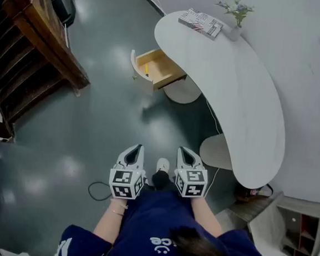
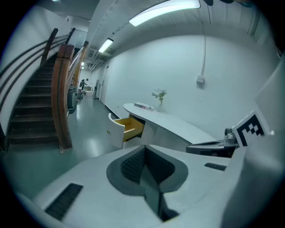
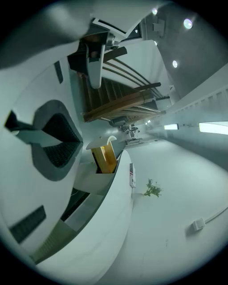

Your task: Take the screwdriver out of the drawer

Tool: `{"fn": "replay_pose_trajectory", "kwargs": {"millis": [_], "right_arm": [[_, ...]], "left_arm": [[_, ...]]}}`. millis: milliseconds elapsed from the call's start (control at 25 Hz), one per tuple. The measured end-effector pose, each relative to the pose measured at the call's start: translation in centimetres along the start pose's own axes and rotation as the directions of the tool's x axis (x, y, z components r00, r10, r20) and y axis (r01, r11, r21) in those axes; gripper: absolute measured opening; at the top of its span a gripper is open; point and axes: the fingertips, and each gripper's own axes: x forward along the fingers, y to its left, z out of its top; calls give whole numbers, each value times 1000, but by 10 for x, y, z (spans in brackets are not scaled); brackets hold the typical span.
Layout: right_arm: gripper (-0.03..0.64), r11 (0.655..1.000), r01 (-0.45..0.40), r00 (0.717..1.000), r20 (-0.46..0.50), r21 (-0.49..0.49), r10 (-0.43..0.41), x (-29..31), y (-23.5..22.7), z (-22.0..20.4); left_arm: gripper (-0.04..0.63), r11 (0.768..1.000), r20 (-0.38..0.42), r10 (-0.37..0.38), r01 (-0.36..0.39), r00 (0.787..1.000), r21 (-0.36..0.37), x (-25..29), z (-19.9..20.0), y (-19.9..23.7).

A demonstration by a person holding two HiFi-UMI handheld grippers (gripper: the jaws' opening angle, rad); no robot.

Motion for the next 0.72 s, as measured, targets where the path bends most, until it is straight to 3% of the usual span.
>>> {"fn": "replay_pose_trajectory", "kwargs": {"millis": [400,720], "right_arm": [[6,999,35,998,57,35,-37,-27,23,-3],[8,996,52,995,85,77,-59,-30,38,1]], "left_arm": [[5,998,38,-28,25,999,64,-40,4,1],[5,999,54,-29,28,998,24,-58,-5,25]]}}
